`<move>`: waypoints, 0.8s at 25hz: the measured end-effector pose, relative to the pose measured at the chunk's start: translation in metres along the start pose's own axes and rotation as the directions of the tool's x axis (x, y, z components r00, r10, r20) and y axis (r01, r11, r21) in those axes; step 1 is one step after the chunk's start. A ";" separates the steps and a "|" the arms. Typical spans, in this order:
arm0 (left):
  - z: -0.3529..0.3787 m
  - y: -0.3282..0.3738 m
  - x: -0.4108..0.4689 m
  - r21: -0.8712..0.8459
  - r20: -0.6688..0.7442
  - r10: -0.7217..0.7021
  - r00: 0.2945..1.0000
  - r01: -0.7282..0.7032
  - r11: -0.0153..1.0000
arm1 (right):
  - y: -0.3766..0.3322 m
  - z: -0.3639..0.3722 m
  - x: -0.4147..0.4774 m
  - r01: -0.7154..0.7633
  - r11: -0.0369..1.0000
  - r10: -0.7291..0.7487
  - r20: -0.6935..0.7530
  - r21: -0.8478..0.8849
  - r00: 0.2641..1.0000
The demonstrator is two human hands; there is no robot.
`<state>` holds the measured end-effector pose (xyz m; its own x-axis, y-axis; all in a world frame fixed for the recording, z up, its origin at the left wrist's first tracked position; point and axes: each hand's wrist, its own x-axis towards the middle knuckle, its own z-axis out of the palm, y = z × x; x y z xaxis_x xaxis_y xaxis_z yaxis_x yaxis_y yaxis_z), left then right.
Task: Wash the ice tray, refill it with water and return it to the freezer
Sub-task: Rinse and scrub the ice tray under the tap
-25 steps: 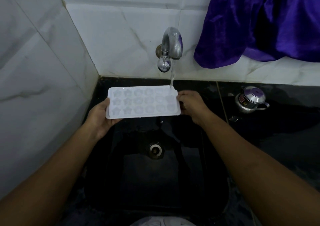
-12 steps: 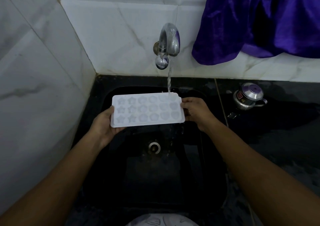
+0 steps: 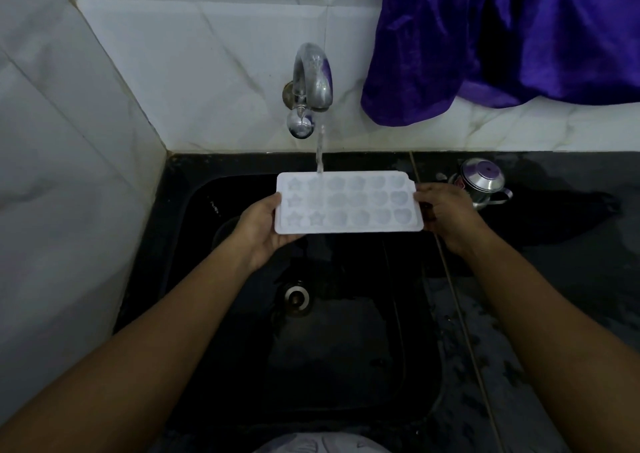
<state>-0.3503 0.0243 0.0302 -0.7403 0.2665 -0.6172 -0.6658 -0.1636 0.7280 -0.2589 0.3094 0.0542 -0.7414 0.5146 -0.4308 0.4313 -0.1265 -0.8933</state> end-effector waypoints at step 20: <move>-0.083 0.014 -0.003 -0.047 -0.250 0.118 0.961 -0.134 0.990 | -0.018 0.107 0.014 0.028 0.983 0.015 0.230 -0.183 0.973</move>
<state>-0.3656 -0.0580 0.0173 -0.8135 -0.0008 -0.5816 -0.5641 -0.2420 0.7894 -0.3324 0.2287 0.0506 -0.8330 0.3036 -0.4625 0.4974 0.0450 -0.8664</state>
